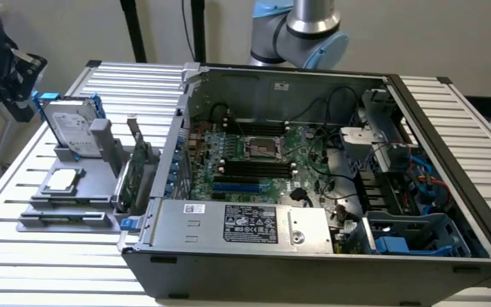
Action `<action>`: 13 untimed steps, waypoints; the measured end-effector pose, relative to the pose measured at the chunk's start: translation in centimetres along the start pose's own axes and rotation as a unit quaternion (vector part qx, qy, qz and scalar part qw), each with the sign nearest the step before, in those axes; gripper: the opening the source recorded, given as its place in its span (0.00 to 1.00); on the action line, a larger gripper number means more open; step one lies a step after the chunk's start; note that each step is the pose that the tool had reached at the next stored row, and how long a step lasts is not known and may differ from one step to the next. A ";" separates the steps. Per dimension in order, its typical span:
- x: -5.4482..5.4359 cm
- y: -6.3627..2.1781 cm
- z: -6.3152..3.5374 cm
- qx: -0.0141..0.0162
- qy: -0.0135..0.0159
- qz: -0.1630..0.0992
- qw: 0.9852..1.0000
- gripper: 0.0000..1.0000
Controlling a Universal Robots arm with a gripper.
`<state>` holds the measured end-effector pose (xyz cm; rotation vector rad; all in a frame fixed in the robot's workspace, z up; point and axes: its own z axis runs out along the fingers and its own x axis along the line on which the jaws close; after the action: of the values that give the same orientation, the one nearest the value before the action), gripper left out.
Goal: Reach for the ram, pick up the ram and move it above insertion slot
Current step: 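Reach for the ram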
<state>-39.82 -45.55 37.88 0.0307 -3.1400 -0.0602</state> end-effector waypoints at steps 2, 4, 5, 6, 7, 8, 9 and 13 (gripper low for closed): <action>-0.1 -0.51 -0.02 0.000 0.000 0.000 1.000 0.11; -0.1 -1.00 -0.05 0.000 0.000 0.000 1.000 0.11; -0.2 -1.24 -0.05 0.000 0.000 -0.001 1.000 0.11; -0.2 -1.49 -0.05 0.000 0.000 -0.001 1.000 0.11; -0.3 -1.70 -0.07 0.000 0.000 -0.001 1.000 0.11; -0.3 -1.89 -0.08 0.000 0.000 -0.001 1.000 0.11; -0.4 -2.07 -0.08 0.000 0.000 -0.001 1.000 0.11; -0.8 -2.68 -0.11 0.000 0.000 -0.003 1.000 0.11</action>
<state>-39.01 -48.22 37.89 0.0398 -3.1396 -0.0600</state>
